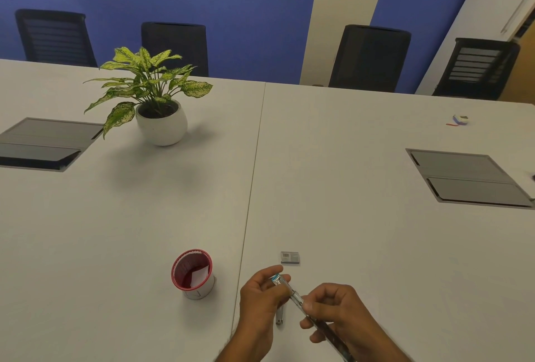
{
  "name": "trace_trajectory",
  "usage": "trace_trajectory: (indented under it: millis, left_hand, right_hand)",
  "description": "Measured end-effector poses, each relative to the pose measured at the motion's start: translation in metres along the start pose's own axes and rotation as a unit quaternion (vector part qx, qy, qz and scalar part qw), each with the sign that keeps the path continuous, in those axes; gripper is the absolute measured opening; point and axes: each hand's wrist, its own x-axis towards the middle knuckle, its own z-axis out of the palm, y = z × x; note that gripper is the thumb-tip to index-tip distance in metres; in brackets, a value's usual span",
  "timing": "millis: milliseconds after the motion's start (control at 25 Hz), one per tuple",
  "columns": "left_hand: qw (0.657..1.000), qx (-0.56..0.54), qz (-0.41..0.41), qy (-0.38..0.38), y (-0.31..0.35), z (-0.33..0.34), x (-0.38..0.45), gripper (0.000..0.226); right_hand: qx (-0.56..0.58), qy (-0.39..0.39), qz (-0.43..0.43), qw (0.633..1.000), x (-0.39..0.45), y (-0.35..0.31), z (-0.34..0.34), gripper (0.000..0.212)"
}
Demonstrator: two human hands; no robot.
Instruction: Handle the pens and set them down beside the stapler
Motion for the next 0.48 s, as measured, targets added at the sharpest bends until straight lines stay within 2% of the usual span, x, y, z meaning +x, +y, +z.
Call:
trace_trajectory:
  millis: [320, 480]
  left_hand:
    - [1.000, 0.004, -0.001, 0.013, 0.0032, 0.0027, -0.0027, 0.047]
    - [1.000, -0.006, -0.012, 0.004, 0.0062, 0.0030, -0.0040, 0.045]
  right_hand:
    - [0.006, -0.004, 0.000, 1.000, -0.0006, -0.0025, 0.0029, 0.017]
    - [0.009, -0.019, 0.018, 1.000, -0.0029, -0.0046, 0.0028, 0.033]
